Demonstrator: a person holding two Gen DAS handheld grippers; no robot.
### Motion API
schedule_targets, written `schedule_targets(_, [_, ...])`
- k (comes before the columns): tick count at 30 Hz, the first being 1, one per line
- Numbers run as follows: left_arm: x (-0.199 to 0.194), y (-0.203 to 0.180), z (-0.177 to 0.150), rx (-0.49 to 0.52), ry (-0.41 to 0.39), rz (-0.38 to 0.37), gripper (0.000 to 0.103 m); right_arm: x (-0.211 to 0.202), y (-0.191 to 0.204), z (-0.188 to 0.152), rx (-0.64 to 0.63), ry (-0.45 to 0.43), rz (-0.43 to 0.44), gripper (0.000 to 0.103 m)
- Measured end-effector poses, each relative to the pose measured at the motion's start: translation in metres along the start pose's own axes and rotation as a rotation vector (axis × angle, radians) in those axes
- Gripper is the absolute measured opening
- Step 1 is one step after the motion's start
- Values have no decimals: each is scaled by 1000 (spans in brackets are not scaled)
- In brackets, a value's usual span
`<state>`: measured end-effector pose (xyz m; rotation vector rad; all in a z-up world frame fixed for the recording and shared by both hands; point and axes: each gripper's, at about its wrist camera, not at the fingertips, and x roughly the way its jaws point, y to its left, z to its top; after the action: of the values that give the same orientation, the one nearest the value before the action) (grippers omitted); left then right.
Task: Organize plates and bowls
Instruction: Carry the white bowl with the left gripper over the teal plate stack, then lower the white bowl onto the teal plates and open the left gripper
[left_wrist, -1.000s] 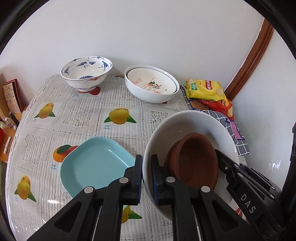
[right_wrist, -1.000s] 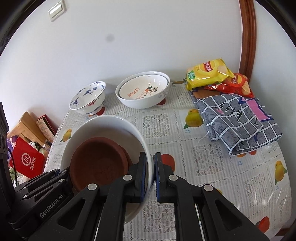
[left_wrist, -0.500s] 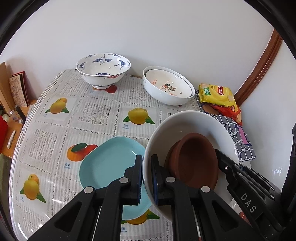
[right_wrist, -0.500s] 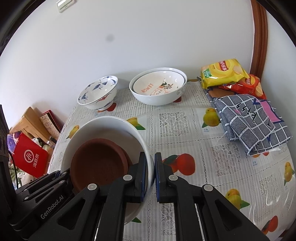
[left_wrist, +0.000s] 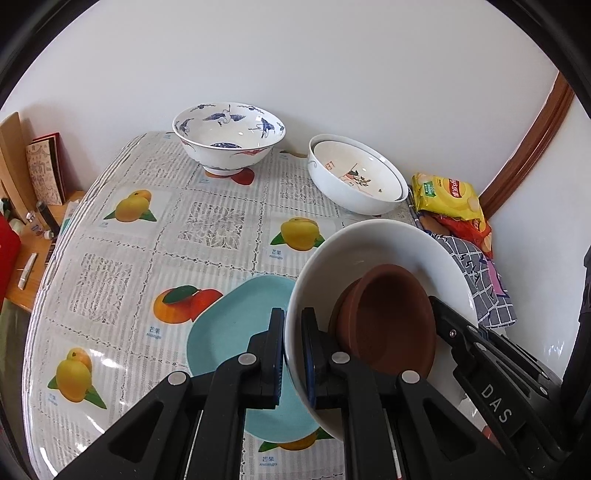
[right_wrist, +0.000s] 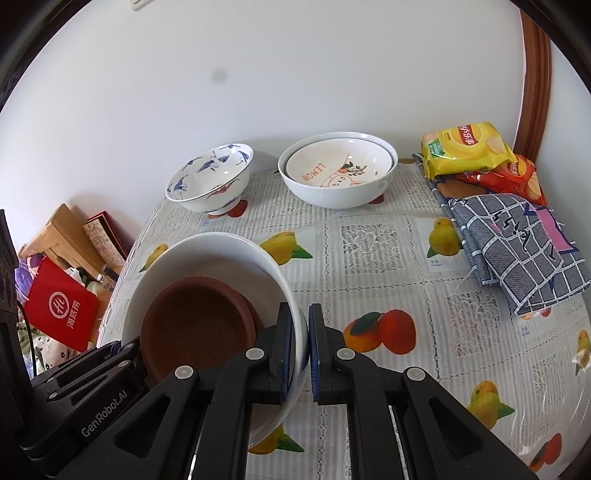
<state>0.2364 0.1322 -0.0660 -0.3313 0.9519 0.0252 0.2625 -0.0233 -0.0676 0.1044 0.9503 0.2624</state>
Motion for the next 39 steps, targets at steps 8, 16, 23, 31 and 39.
schedule_targets(8, [2,12,0,-13,5,8,10,7,10,-2,-12,10,6,9])
schedule_targets(16, [7,26,-1,-37,18,19,10,17,20,-5,-30,30,11,9])
schedule_targets(23, [12,38,-2,-53,29,28,10,27,28,-9,-41,47,17,9])
schedule_targets(31, [21,48,-5,-67,48,42,10,41,34,-12,-52,74,24,8])
schedule_targets(39, [36,54,-9,-76,76,46,10,57,34,-17,-52,105,24,8])
